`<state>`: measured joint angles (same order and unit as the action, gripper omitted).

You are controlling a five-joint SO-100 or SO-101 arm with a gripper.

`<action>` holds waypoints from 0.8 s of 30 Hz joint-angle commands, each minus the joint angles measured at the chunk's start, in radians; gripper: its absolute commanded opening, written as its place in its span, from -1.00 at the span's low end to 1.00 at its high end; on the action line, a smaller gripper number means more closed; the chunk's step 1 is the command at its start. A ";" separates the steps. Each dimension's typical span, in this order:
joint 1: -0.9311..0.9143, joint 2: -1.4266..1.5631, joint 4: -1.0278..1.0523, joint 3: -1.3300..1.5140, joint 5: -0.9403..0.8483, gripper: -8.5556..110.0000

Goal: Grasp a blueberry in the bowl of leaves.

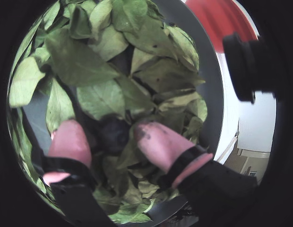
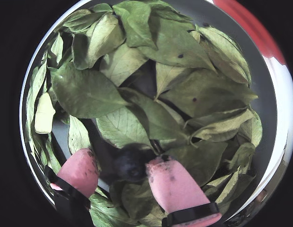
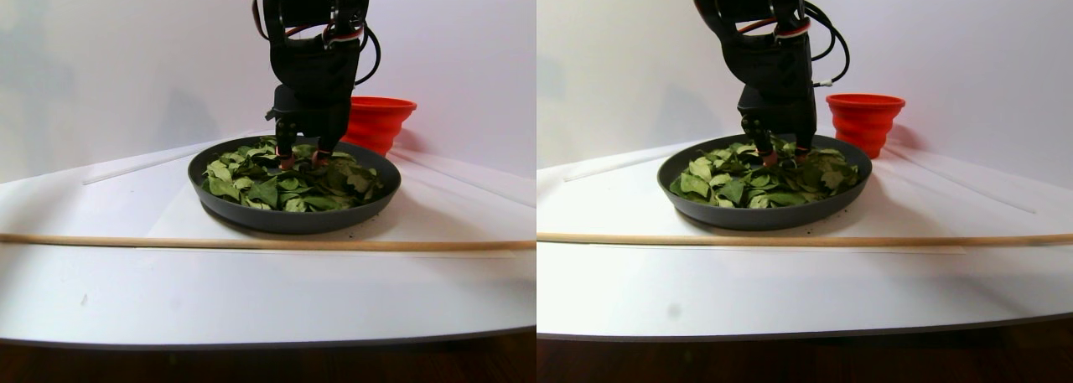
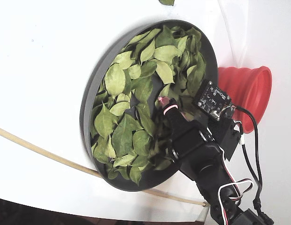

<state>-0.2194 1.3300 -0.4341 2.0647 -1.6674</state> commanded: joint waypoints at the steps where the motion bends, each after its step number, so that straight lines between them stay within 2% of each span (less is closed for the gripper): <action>1: -0.003 0.041 -0.020 -0.005 0.002 -0.51; 24: -0.032 -0.043 -0.054 -0.048 -0.002 -0.51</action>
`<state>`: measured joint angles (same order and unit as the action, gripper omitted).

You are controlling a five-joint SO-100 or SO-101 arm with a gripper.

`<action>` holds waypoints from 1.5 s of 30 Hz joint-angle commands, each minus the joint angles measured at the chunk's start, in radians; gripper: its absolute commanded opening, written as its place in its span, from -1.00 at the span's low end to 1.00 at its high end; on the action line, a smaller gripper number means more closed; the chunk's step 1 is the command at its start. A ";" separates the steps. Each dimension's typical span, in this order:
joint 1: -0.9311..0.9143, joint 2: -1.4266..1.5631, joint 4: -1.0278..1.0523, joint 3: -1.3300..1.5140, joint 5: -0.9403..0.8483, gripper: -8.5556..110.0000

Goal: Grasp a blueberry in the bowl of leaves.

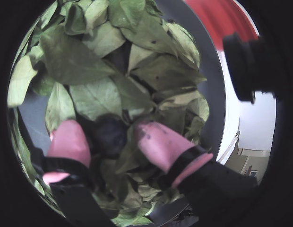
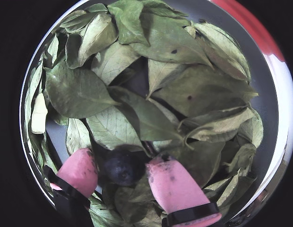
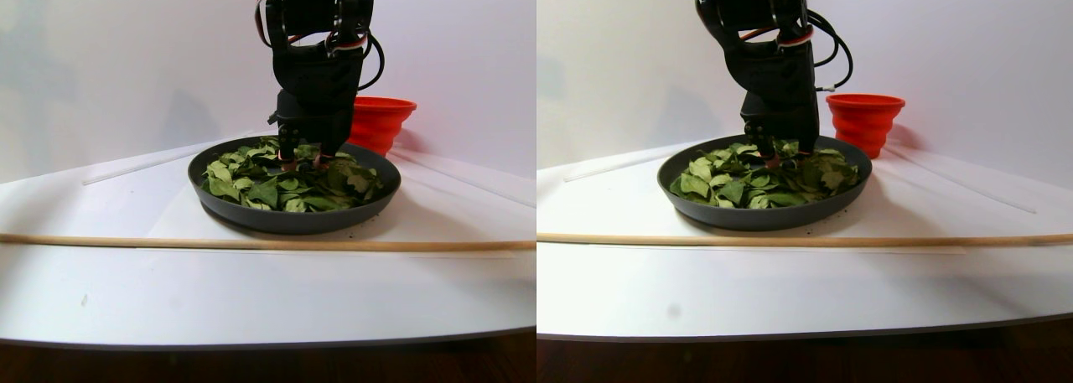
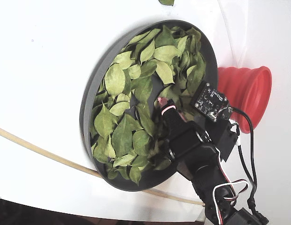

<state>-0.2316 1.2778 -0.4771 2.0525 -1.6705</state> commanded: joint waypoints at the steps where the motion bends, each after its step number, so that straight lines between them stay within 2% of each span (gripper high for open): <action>1: -0.020 0.008 -0.011 -0.038 0.003 -0.51; 28: -0.020 -0.005 -0.011 0.008 0.014 -0.66; 45: -0.009 0.077 0.034 0.002 0.005 -0.69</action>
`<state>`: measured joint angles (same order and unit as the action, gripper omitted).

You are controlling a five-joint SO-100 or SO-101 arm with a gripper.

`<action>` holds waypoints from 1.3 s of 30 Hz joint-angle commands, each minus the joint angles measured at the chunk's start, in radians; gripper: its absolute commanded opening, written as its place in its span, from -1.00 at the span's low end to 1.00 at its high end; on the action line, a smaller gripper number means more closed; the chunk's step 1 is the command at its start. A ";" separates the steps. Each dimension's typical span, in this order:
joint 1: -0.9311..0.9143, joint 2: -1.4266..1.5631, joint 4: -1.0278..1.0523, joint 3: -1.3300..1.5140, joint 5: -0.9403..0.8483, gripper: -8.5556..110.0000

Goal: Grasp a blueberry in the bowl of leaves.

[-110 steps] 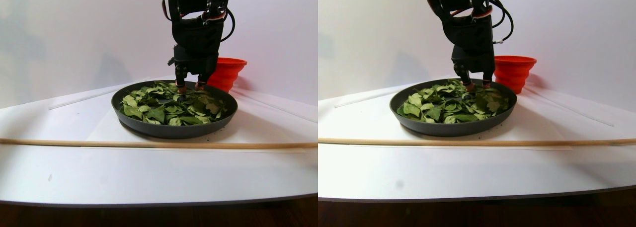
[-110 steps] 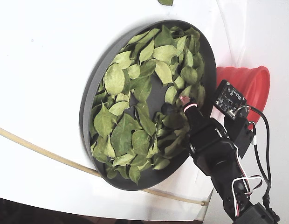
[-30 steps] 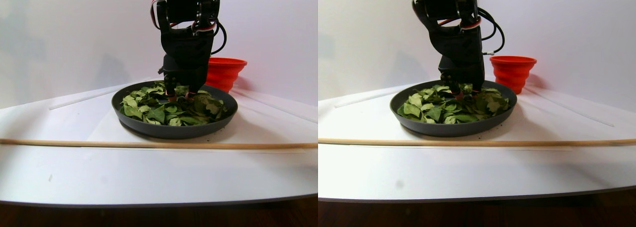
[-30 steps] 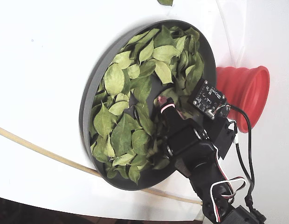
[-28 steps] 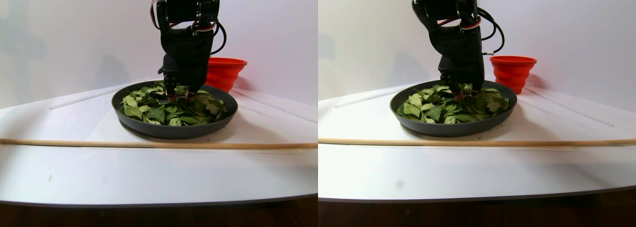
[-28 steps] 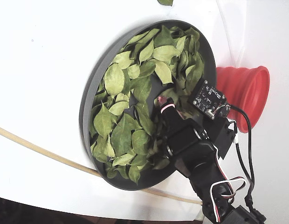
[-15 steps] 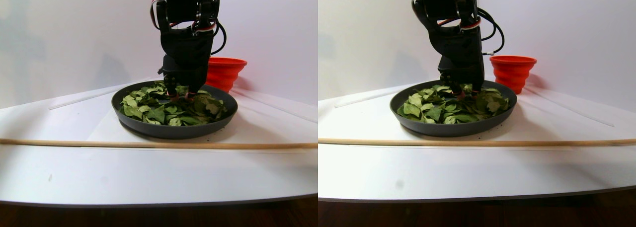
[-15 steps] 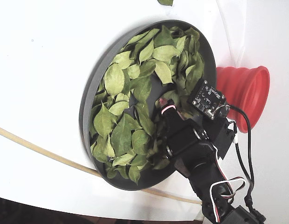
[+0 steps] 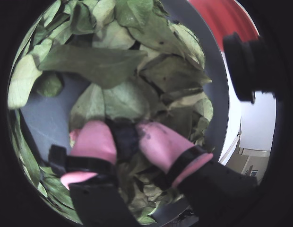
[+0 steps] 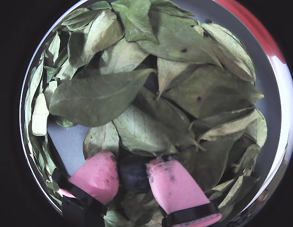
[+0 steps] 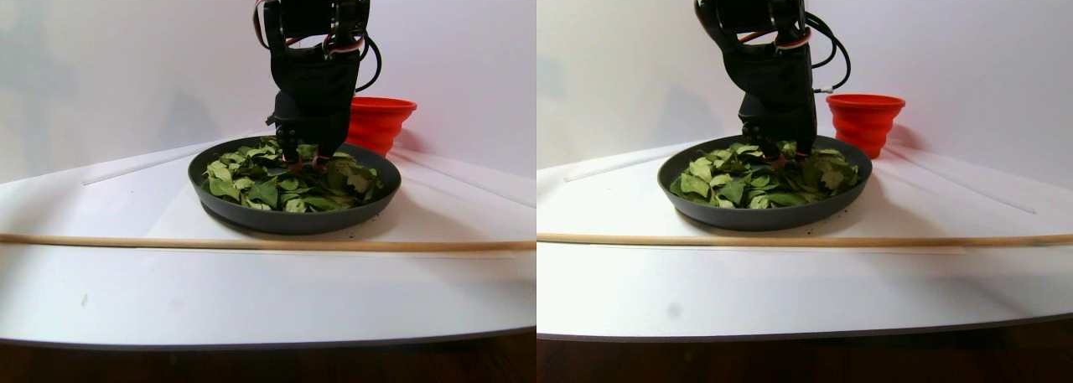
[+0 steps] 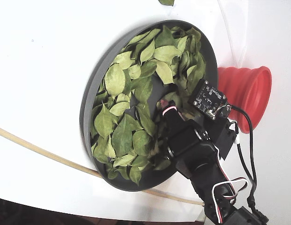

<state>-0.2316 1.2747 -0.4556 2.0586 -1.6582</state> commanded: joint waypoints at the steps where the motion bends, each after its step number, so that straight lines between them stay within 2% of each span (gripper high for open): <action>1: -0.008 0.086 0.018 -0.008 -0.008 -0.69; 39: -0.005 0.202 0.051 -0.057 -0.002 -0.69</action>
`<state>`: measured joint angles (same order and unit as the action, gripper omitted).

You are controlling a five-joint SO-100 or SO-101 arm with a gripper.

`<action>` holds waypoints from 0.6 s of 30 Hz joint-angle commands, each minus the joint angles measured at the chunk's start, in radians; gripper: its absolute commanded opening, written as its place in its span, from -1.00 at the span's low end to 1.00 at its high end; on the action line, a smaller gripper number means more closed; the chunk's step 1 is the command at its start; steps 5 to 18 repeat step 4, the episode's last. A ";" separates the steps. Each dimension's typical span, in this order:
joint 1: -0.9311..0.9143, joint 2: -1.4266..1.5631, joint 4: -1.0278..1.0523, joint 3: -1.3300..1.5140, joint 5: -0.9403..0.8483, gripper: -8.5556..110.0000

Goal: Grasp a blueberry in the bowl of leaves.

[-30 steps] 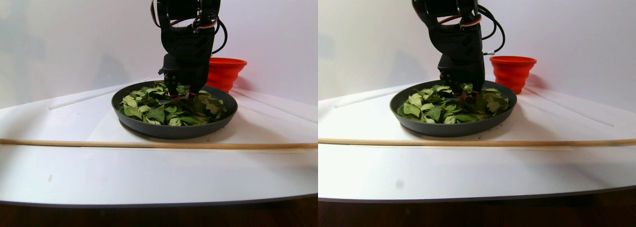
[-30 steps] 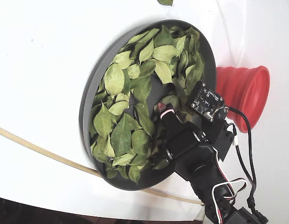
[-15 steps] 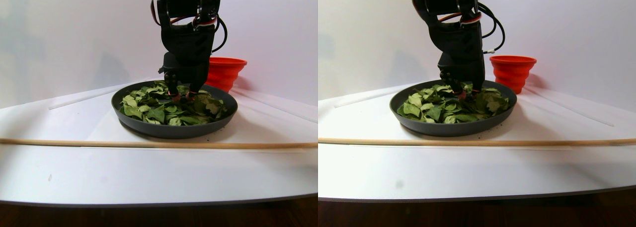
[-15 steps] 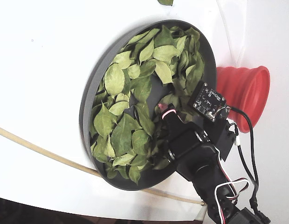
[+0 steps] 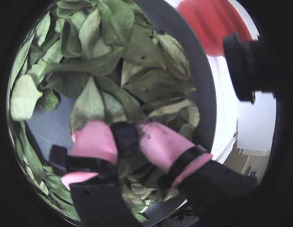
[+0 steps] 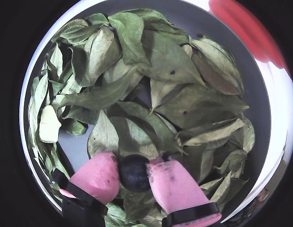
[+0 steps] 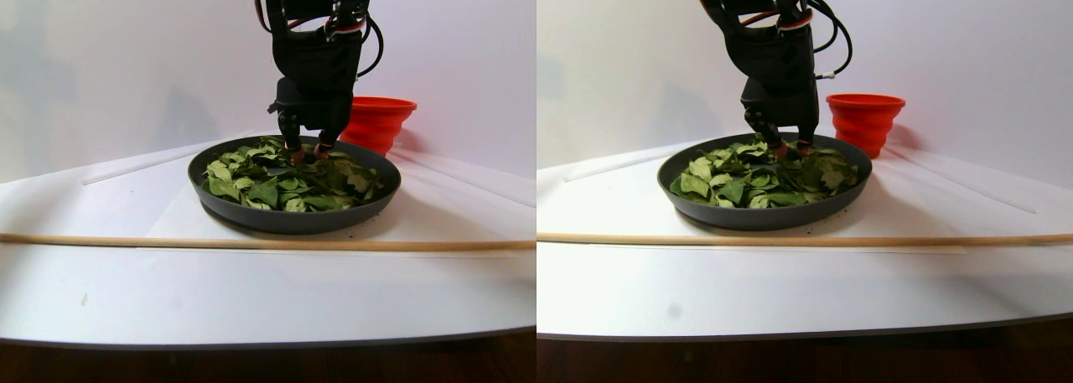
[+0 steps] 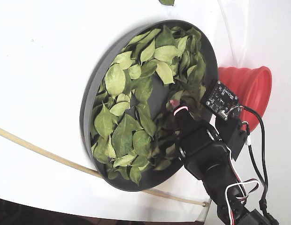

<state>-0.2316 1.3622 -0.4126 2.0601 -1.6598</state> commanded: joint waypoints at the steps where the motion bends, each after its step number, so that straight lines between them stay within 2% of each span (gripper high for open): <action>1: -0.005 0.117 0.009 -0.060 0.000 -0.69; 18: -0.005 0.124 0.012 -0.061 0.003 -0.69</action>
